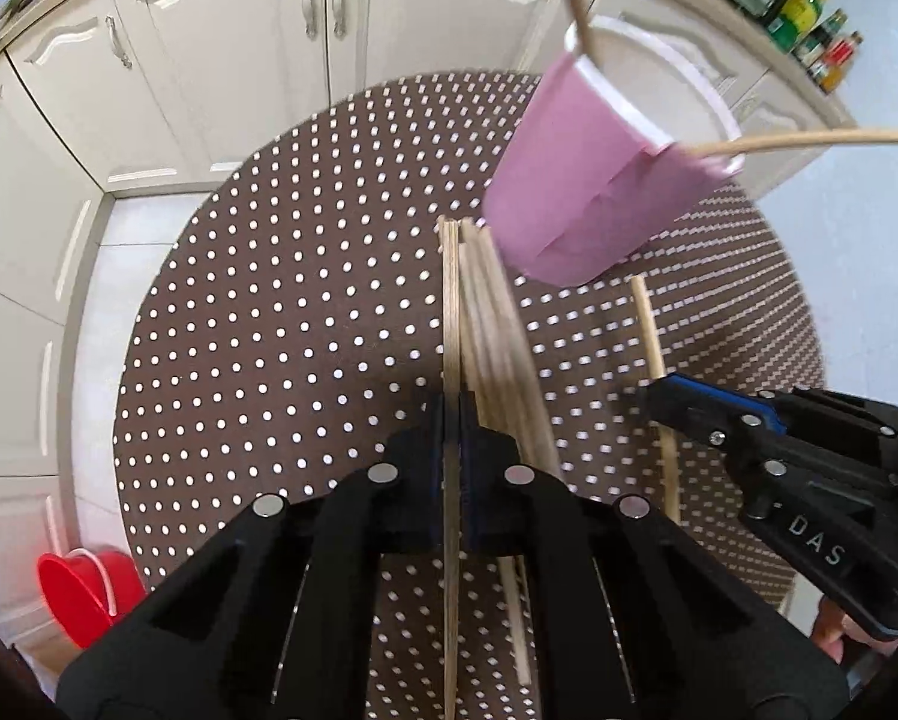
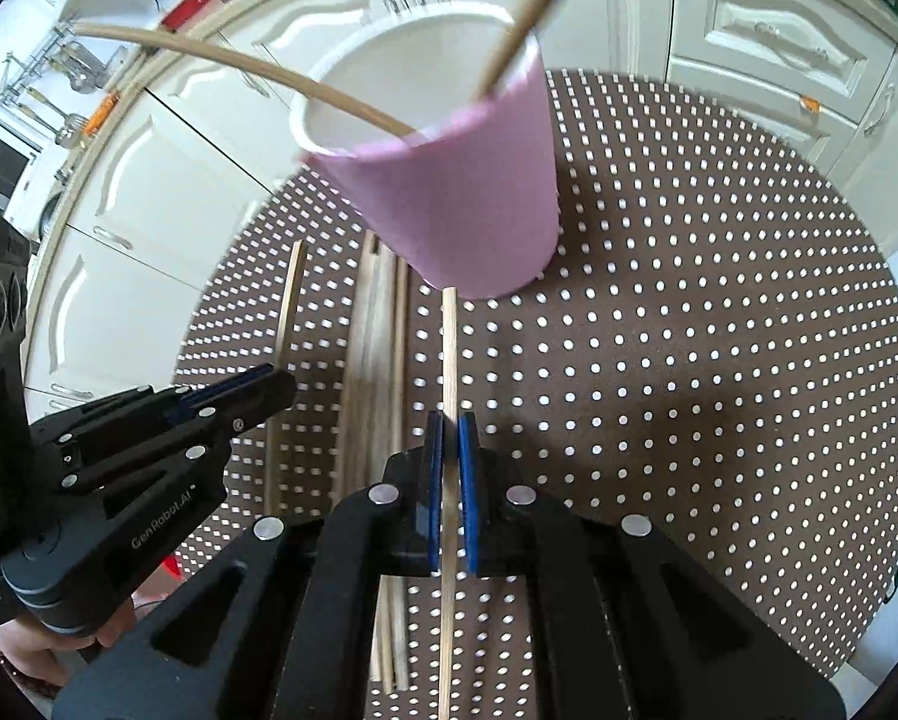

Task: Organize utensils
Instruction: 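Close the left gripper on a chopstick while the right gripper grasps another chopstick, then raise the left gripper's chopstick above the pink cup while the right gripper carries its chopstick there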

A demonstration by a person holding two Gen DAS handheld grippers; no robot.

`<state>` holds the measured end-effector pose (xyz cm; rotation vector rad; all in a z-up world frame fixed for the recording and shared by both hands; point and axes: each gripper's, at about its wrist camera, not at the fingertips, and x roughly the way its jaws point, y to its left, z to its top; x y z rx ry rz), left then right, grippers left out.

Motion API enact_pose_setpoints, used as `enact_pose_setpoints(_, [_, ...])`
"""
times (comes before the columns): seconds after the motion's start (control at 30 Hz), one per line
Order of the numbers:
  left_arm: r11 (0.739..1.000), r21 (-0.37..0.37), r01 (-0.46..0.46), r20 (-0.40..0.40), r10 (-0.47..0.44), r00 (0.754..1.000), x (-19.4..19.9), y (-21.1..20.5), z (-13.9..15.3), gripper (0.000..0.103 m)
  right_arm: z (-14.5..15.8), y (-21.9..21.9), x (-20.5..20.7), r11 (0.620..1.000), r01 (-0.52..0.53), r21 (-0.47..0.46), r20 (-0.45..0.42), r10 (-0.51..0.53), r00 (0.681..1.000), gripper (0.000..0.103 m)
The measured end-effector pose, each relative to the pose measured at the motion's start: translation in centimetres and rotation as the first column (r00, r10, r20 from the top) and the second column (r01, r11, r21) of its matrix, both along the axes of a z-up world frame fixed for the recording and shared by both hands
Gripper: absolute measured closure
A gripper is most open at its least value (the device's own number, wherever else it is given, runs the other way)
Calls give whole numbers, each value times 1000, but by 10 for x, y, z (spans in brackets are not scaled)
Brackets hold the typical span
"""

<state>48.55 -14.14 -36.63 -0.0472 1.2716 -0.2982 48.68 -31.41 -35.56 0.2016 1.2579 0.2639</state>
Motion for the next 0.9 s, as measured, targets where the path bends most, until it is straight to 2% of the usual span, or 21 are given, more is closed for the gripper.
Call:
enact_pose_setpoints(0.23, [997, -74, -6, 94, 13, 995, -26, 16, 58, 97, 42, 3, -23, 999, 21, 48, 106, -26, 994, 99])
enact_pose_setpoints(0.47, [992, -125, 4, 195, 20, 981, -57, 37, 113, 97, 89, 11, -51, 994, 31, 101, 246, -55, 968, 99])
enact_pose_setpoints(0.67, [989, -147, 26, 270, 15, 963, -69, 40, 147, 97, 107, 36, -63, 994, 28, 103, 342, -62, 938, 99])
enact_pose_setpoints(0.9, [985, -166, 53, 330, 4, 944, -76, 41, 177, 98, 131, 38, -71, 996, 39, 86, 414, -71, 908, 99])
